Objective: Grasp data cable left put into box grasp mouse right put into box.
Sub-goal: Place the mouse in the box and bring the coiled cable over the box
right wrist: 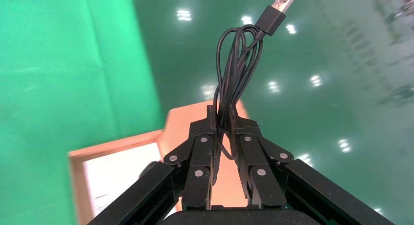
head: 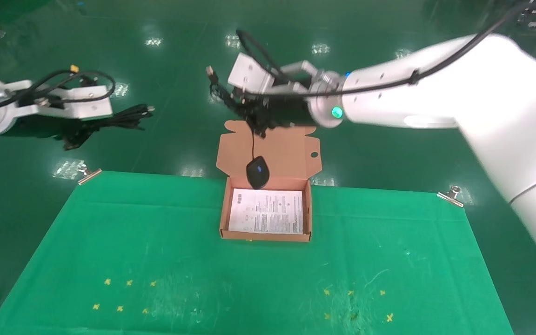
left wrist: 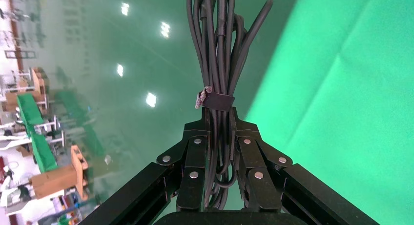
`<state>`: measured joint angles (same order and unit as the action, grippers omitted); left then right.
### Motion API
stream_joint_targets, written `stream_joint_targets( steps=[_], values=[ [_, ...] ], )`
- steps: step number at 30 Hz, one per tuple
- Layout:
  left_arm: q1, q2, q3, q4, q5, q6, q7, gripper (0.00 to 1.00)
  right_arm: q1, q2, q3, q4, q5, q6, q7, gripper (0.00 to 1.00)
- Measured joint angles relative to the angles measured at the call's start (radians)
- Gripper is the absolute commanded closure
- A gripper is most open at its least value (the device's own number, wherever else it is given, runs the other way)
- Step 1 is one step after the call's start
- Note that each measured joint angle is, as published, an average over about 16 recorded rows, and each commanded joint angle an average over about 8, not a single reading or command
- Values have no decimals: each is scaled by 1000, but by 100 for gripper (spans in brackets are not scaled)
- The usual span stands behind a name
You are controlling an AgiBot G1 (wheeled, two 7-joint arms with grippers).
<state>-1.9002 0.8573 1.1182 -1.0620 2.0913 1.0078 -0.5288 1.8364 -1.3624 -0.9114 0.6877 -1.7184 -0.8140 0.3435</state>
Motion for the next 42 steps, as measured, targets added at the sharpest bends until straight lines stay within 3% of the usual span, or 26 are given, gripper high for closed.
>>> stream_joint_targets(
  steps=[12, 28, 42],
  values=[
    [7, -44, 13, -95, 54, 54, -86, 100, -45, -6, -149, -4, 99, 47, 25, 100],
    [12, -50, 14, -121, 68, 60, -111, 100, -77, -6, -317, -22, 264, 148, 63, 100],
    [12, -51, 14, -122, 69, 60, -112, 100, -106, -7, -433, -113, 299, 200, 58, 100]
  ],
)
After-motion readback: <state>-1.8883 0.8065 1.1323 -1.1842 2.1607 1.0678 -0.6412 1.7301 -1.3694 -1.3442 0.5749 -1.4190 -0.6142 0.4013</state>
